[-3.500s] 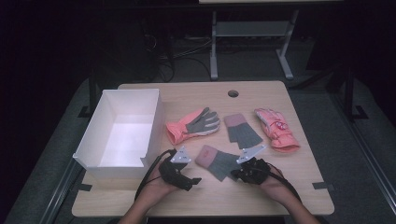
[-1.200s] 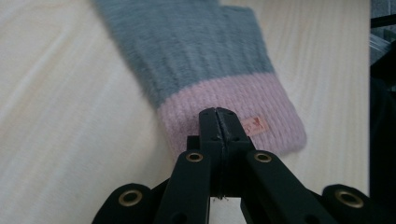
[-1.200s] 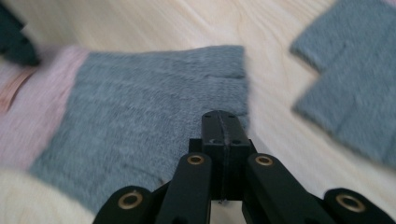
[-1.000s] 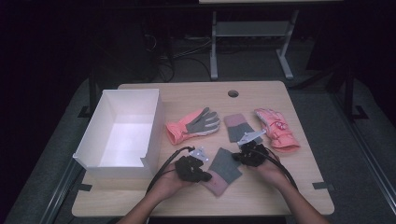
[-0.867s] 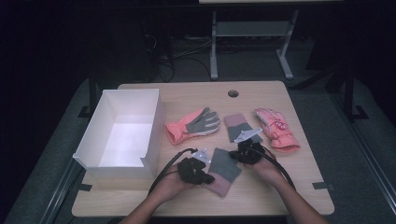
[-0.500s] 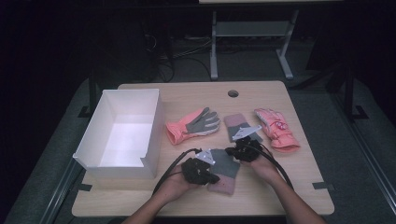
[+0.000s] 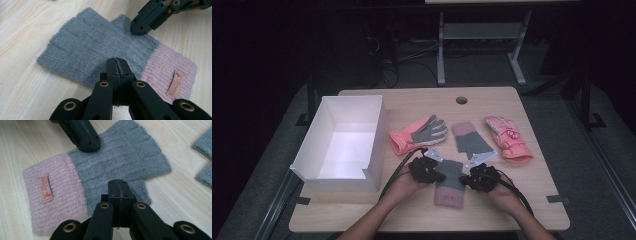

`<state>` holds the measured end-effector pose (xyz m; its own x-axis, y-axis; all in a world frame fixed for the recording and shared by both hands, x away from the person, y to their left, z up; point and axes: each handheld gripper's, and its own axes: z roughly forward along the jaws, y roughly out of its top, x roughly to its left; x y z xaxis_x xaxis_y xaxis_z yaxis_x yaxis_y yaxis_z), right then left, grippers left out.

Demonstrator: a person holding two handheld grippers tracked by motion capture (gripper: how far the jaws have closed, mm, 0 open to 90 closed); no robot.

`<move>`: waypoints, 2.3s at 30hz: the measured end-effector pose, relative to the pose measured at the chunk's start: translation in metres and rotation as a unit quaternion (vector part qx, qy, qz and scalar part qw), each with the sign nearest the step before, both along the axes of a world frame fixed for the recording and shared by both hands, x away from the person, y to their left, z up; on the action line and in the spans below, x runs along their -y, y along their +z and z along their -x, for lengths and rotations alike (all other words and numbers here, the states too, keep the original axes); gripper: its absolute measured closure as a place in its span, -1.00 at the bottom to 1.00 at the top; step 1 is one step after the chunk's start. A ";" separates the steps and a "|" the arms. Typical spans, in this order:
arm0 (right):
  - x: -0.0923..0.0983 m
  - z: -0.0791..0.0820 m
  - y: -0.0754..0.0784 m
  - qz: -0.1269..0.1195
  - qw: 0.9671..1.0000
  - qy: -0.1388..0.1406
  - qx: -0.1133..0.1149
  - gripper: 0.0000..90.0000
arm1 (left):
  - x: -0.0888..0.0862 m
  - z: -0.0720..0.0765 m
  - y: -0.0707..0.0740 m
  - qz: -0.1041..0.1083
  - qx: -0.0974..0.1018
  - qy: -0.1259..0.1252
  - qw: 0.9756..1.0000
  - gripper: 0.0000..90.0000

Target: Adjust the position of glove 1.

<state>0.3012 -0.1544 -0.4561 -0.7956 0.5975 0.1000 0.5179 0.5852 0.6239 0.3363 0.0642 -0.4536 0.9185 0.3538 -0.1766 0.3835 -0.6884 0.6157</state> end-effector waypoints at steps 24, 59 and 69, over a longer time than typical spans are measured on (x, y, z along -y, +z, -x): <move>0.007 -0.015 0.003 -0.001 0.999 -0.029 0.014 1.00 | 0.000 0.018 0.005 0.022 -0.009 -0.018 1.000 0.77; 0.071 -0.073 0.014 0.011 0.990 -0.132 0.042 1.00 | -0.068 0.051 -0.001 0.012 0.033 0.068 0.997 -0.55; 0.065 -0.081 -0.001 0.039 0.990 -0.131 0.026 1.00 | -0.069 0.048 -0.003 0.006 0.031 0.069 0.997 -0.55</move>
<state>0.3826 -0.2197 -0.4576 -0.6155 0.7881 0.0078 0.6265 0.4832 0.6116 0.2884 0.1334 -0.4566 0.8703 0.4763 -0.1255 0.4350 -0.6236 0.6495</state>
